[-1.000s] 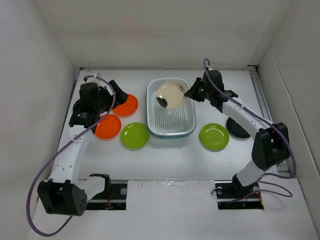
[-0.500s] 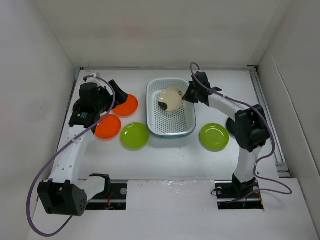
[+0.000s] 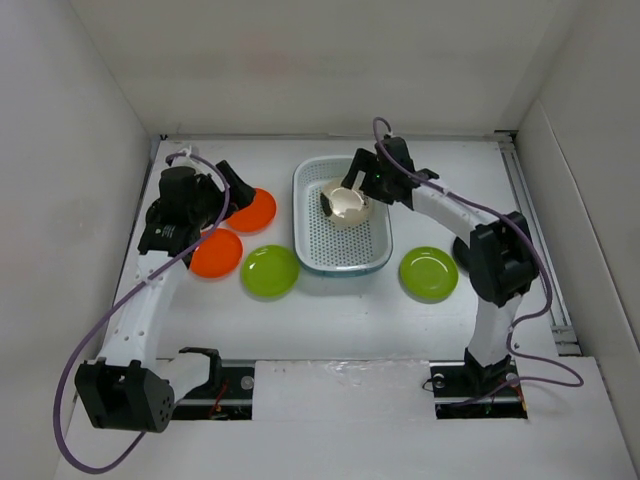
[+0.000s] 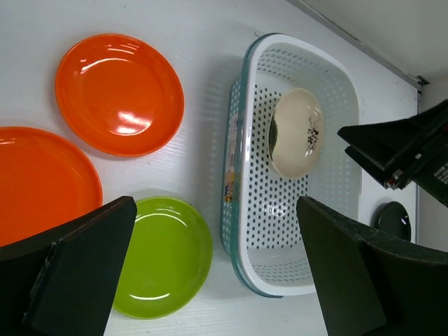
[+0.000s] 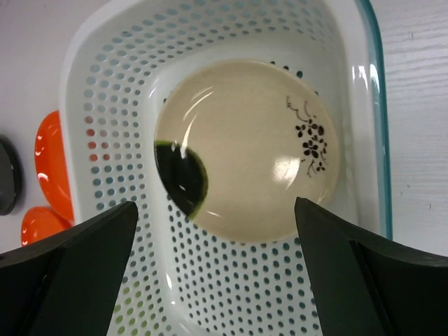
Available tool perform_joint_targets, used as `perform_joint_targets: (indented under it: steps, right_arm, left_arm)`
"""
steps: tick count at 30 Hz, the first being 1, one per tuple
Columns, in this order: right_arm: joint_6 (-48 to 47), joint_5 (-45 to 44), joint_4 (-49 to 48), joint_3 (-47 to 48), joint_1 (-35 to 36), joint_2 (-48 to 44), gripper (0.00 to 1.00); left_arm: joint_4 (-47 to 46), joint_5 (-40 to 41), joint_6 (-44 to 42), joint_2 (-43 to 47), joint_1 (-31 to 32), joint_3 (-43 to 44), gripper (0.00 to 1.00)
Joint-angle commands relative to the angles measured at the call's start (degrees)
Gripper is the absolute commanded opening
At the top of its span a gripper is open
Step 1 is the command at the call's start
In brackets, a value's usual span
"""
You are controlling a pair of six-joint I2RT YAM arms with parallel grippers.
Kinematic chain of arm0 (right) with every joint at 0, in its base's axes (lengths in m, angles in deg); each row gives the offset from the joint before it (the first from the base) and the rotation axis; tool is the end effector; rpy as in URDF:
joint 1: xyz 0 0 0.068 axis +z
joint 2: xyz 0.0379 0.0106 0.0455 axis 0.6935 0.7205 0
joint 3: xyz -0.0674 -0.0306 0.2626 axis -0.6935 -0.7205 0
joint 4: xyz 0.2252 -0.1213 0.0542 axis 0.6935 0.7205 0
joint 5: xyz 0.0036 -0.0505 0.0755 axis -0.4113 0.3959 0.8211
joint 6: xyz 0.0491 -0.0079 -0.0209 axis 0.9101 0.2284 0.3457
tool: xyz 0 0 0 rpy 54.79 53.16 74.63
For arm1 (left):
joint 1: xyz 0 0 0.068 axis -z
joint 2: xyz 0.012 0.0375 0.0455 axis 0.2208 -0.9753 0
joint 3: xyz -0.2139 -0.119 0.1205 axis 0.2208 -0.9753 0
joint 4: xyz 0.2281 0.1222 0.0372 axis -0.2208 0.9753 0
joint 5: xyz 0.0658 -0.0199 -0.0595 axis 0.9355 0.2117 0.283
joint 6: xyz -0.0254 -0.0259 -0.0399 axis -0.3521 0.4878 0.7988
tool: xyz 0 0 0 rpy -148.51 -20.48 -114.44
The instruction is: Place the plates into the plastic bin on the countertop
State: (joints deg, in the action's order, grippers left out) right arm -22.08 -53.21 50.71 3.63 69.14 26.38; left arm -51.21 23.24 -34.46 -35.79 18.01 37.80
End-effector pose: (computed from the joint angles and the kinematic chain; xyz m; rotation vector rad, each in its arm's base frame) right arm 0.4035 0.1898 0.2472 0.2686 2.2964 0.5771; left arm 0.2484 -0.0293 0.3566 -0.2849 1.9418 -0.5730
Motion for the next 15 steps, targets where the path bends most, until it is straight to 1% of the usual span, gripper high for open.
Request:
perform_joint_targets:
  steps: [1, 3, 4, 7, 8, 9, 11, 13, 15]
  right_arm:
    - [-1.34, -2.31, 0.83, 3.15, 1.83, -8.19, 1.0]
    - [-1.96, -2.85, 1.45, 2.63, 2.45, -11.28, 1.0]
    - [-2.74, -4.24, 2.15, 2.62, 3.23, -14.42, 1.0]
    - [-3.37, -4.25, 3.55, 1.22, 4.64, -19.1, 1.0]
    - [-3.89, -4.25, 3.56, 0.52, 4.65, -21.99, 1.0]
    - [-4.59, -3.47, 2.95, -0.27, 5.35, -23.32, 1.0]
    - [-4.6, -2.15, 2.94, -2.91, 5.96, -25.69, 1.0]
    - [-4.6, -1.27, 1.54, -4.58, 5.97, -28.68, 1.0]
    - [-4.6, -0.56, 1.54, -6.69, 5.97, -31.14, 1.0]
  left_arm:
    - [0.78, 1.23, 4.75, 1.32, -0.16, -3.04, 0.99]
    - [2.62, 1.23, 7.64, 4.39, -0.16, -5.16, 0.99]
    - [3.67, 1.23, 10.44, 7.19, -0.16, -7.69, 0.99]
    - [5.52, 1.76, 14.24, 11.42, -0.16, -12.27, 0.99]
    - [5.53, 1.76, 16.69, 12.91, -0.16, -16.29, 0.99]
    - [5.53, 0.8, 17.84, 16.15, 0.45, -18.5, 0.99]
    - [4.91, 0.79, 20.83, 19.42, 1.77, -24.2, 0.99]
    - [5.52, 2.54, 23.73, 23.19, 2.48, -26.6, 0.99]
    - [6.84, 3.69, 24.27, 24.79, 2.48, -28.62, 0.99]
